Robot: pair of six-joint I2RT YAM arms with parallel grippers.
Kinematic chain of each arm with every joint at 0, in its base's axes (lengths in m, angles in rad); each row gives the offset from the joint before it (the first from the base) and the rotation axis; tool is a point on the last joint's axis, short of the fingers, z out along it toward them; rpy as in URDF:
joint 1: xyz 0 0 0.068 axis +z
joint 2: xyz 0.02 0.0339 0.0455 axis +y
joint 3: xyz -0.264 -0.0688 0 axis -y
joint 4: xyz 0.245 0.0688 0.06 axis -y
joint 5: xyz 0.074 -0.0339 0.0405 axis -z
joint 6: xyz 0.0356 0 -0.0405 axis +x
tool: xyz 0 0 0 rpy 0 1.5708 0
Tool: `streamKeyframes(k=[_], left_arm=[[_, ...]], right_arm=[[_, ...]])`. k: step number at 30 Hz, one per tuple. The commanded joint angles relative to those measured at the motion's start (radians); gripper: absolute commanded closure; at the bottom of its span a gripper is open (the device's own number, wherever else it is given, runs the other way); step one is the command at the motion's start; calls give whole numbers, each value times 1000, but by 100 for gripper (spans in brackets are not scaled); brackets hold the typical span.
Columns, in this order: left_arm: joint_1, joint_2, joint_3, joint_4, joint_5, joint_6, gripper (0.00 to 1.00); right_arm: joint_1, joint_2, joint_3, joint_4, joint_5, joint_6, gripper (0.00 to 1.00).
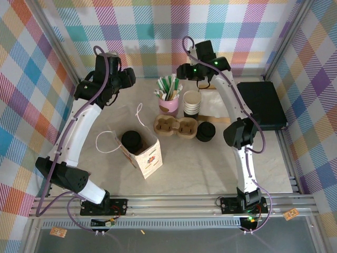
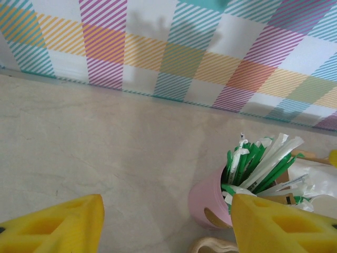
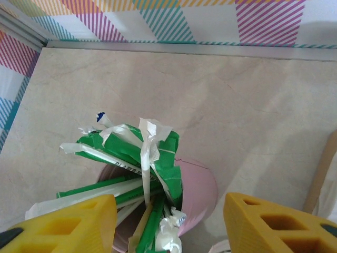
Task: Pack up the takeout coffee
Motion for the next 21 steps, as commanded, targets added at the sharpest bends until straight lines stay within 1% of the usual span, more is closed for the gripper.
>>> streamKeyframes(k=[1,7,13,16,21], left_arm=[[12,4,39,-8,8,39,35],[16,20,42,5,35,51,35],[21,30,44,22,61,52,35],[24,28,39,25,62,52,35],[30,19,29,33,65,57,35]], right_arm=[[19,26,31,49,-15,-25,46],[24,45,32,94,-14,-11,53],[24,64,43,156,-16,-7,58],[23,73,47,186,-23,-4,64],[24,88,47,202,-36,6,67]])
